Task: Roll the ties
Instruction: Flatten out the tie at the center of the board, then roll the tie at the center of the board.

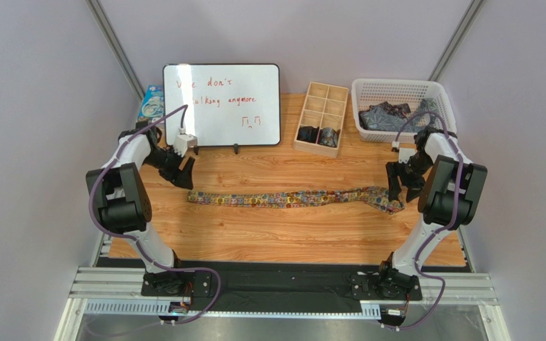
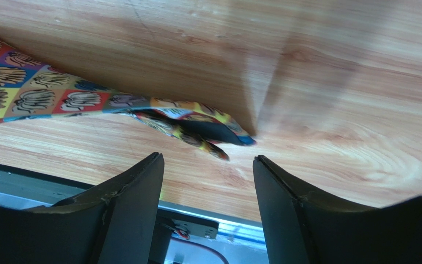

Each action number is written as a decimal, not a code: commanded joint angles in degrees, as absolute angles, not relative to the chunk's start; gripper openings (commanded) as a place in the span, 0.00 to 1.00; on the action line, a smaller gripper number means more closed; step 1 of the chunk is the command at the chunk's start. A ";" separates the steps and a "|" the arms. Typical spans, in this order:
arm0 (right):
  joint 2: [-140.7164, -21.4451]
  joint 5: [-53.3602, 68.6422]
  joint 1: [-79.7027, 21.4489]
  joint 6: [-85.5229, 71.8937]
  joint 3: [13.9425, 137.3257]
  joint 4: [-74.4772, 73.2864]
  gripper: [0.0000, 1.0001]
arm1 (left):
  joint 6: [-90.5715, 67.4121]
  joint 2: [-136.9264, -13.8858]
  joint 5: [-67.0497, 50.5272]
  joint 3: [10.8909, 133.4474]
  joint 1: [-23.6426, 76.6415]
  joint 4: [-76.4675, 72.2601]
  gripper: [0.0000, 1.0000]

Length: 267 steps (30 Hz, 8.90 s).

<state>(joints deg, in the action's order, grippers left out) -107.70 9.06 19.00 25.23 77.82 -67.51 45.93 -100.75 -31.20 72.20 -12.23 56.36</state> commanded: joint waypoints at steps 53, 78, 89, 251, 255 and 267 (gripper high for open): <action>-116.46 -8.88 19.34 46.84 85.44 -78.32 0.00 | 41.22 -107.31 -25.31 78.50 -12.92 68.73 0.00; -91.96 21.27 8.89 31.57 102.84 -70.64 0.77 | 28.06 -75.17 -43.42 72.36 -14.94 45.12 0.99; -91.03 40.29 -10.52 2.01 92.79 -35.37 1.00 | 11.01 -74.61 -39.73 68.03 -21.00 46.75 0.95; -115.31 49.04 -31.64 -35.51 67.85 -7.03 0.00 | 50.70 -82.35 -47.55 57.40 14.05 38.41 0.91; -115.22 49.13 -31.64 -35.33 68.20 -7.03 0.00 | 55.45 -83.40 -45.53 55.02 16.69 34.20 0.84; -115.14 49.31 -31.64 -34.89 68.29 -7.29 0.00 | 56.25 -91.23 -35.43 56.95 24.17 31.29 0.75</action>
<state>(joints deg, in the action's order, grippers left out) -117.89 48.12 -31.79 -34.96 68.16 -9.13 53.17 -90.52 -37.60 54.92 22.06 33.21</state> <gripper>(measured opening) 0.016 0.766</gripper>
